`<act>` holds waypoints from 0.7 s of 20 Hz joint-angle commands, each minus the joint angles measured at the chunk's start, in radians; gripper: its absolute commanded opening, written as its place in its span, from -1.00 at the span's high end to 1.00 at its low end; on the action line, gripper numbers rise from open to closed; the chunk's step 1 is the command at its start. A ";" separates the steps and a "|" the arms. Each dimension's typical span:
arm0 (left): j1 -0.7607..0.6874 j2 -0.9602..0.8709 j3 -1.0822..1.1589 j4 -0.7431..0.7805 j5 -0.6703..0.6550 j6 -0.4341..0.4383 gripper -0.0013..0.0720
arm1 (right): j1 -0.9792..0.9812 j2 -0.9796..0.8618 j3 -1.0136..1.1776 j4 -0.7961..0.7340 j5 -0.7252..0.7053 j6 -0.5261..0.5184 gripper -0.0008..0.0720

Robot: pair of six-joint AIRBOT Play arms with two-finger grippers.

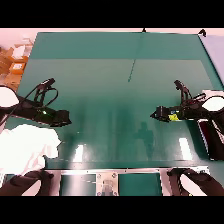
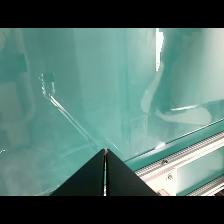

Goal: Fold the shirts.

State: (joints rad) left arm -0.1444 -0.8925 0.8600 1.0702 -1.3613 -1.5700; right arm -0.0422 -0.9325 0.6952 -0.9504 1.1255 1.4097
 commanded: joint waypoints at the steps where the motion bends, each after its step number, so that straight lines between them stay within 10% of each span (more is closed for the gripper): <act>1: 0.000 0.001 -0.001 0.001 0.003 -0.001 0.90 | 0.001 0.001 0.000 0.000 0.000 0.000 0.93; 7: 0.000 0.001 0.000 0.376 -0.092 -0.186 0.89 | 0.001 0.001 0.000 0.000 0.000 -0.001 0.93; 8: 0.000 0.001 0.000 0.541 -0.129 -0.230 0.73 | 0.001 0.001 0.000 0.000 0.000 0.000 0.93; 9: 0.000 0.001 -0.005 0.719 -0.166 -0.257 -0.48 | 0.001 0.001 0.000 0.000 0.000 0.000 0.93; 10: 0.003 0.001 -0.018 0.880 -0.183 -0.293 -0.95 | 0.001 0.001 0.000 0.000 0.000 0.000 0.93; 14: 0.201 -0.026 -0.135 0.916 -0.117 -0.258 -1.00 | 0.001 0.001 0.000 0.000 0.000 0.000 0.93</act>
State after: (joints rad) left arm -0.0502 -0.9016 0.7914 1.8393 -1.4940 -1.8122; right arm -0.0422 -0.9325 0.6952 -0.9501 1.1255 1.4090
